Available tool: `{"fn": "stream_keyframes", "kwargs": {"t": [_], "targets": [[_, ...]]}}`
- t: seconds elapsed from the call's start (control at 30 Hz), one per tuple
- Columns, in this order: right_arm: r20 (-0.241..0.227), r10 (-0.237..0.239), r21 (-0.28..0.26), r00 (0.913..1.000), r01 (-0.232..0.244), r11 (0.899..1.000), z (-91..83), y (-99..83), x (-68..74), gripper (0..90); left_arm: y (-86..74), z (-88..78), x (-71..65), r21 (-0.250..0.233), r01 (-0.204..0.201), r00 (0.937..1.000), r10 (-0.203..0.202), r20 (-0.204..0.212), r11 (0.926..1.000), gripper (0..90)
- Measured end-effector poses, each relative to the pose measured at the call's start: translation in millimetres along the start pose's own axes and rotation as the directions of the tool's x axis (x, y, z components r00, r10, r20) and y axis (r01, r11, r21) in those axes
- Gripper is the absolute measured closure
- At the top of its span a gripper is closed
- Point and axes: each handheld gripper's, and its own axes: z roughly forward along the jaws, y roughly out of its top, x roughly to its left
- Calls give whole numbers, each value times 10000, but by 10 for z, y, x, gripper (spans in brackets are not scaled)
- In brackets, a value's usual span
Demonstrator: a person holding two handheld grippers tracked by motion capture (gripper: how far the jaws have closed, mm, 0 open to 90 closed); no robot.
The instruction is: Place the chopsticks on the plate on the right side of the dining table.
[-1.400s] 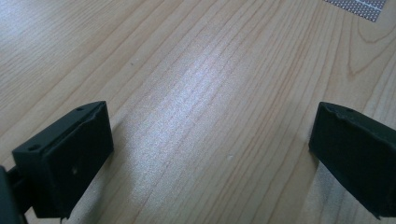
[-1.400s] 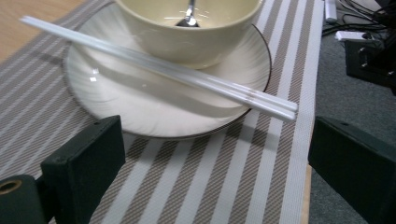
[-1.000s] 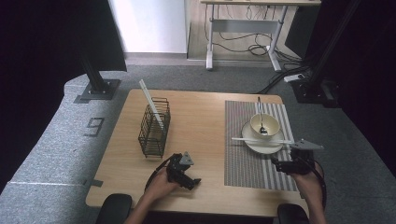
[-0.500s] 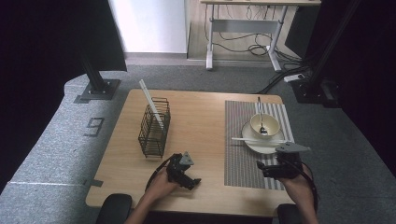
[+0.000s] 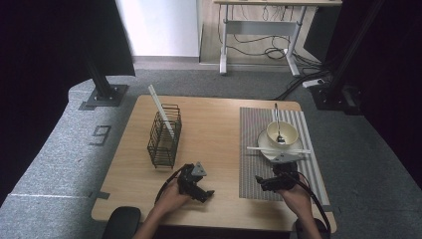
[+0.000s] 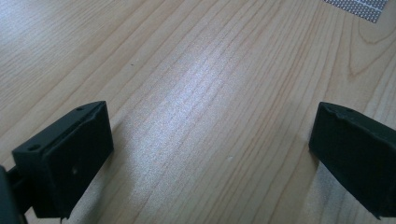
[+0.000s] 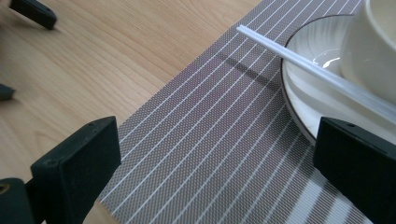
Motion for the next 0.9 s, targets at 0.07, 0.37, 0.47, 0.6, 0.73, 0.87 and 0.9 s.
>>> {"fn": "stream_keyframes", "kwargs": {"t": [0.07,0.37,0.47,0.6,0.73,0.87,0.9], "targets": [[-39,53,-14,10000,-53,10000,90,-31,4,5,0,1,-2,-19,23,10000,-23,1,10000,0],[35,-55,511,10000,53,9987,508,-218,37,8,0,1,-1,-12,17,10000,-17,-1,10000,0],[-18,-31,605,10000,32,9982,612,-273,57,8,0,1,-1,-13,17,10000,-17,-3,10000,0],[-170,287,410,9994,-280,9988,650,-301,46,0,1,1,-2,-14,22,10000,-22,-10,10000,0],[-206,366,149,9991,-363,9992,666,-331,36,0,1,2,-3,-15,26,10000,-26,-16,10000,0],[-209,375,156,9991,-372,9992,666,-332,36,0,2,4,-4,-16,22,10000,-22,-18,10000,0],[-211,376,156,9991,-373,9992,666,-333,36,0,3,5,-4,-17,23,10000,-23,-18,10000,0]]}}
